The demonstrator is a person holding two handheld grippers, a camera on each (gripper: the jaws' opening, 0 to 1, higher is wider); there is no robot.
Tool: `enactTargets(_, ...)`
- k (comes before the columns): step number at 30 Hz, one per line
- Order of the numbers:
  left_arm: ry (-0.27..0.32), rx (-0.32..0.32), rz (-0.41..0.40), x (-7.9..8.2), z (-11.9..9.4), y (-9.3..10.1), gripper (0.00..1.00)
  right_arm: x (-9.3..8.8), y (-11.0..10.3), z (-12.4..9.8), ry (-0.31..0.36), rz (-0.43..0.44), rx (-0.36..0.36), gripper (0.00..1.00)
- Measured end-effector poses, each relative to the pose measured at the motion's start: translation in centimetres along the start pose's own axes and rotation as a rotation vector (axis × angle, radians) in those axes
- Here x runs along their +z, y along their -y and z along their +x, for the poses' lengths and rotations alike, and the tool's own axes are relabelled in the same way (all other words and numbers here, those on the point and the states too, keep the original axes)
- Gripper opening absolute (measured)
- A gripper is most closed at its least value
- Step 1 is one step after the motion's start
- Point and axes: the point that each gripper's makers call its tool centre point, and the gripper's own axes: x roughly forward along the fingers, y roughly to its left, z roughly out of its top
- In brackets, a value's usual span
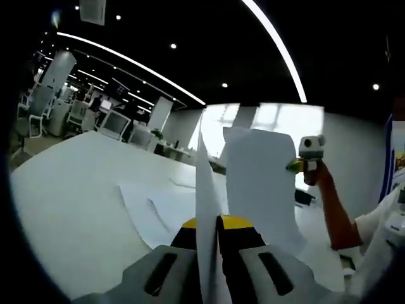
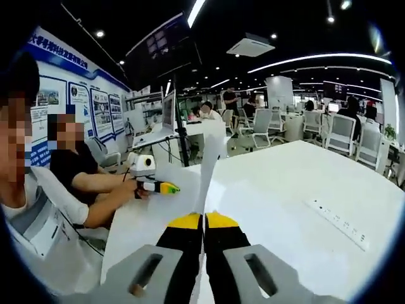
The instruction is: Organize the stack of printing papers by aligning and flattening the scattered papers on the table
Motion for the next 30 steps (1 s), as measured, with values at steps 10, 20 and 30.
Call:
enactTargets(10, 0.006, 0.034, -0.012, 0.2, -0.2, -1.0, 0.06, -0.5, 0.7, 0.4, -0.002, 0.068, 0.029, 0.0)
enactTargets(20, -0.01, 0.038, -0.019, -0.2, 0.1, -1.0, 0.06, -1.6, 1.4, 1.5, -0.059, 0.103, -0.022, 0.0)
enactTargets(30, -0.042, 0.037, 0.035, 1.2, 2.5, -0.2, 0.06, -1.7, 1.8, 0.5, -0.067, 0.143, -0.083, 0.0)
